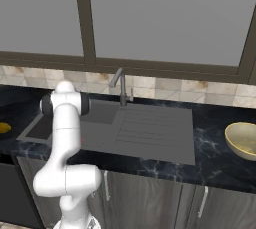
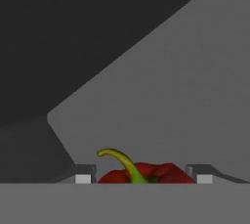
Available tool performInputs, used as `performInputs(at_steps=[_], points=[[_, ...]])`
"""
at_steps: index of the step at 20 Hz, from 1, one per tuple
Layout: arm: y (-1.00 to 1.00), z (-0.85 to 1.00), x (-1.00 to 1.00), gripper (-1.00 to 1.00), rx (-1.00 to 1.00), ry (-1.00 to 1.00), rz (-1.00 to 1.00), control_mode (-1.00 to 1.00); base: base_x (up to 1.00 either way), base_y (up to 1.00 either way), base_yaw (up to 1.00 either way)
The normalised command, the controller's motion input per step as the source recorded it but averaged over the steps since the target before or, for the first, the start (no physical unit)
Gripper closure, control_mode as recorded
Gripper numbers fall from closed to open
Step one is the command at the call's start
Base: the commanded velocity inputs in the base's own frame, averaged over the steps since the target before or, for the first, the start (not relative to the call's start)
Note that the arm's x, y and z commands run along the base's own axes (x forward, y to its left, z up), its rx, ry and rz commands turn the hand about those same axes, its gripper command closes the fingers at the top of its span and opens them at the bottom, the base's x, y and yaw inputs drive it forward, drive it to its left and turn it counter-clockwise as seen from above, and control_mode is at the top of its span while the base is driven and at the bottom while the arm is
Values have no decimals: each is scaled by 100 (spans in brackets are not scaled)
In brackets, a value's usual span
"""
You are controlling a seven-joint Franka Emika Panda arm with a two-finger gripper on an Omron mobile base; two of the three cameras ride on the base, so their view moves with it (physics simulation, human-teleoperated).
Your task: Remove the bell pepper and lemon from the sink. Then move the bowl and cup from the counter to the sink for washing.
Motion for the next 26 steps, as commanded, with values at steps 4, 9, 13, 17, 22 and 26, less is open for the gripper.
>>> performInputs(at_steps=[4,9,13,17,22,26], points=[[-2,41,-35,100,0,0,0,-100,0,0,0],[-10,41,-35,100,-3,-1,0,-100,0,0,0],[-18,43,-41,100,-4,-5,0,-100,0,0,0],[-11,42,-45,100,-4,-8,0,-100,0,0,0],[1,43,-43,100,-1,-9,1,-100,0,0,0],[20,39,-29,100,0,-3,0,-100,0,0,0]])
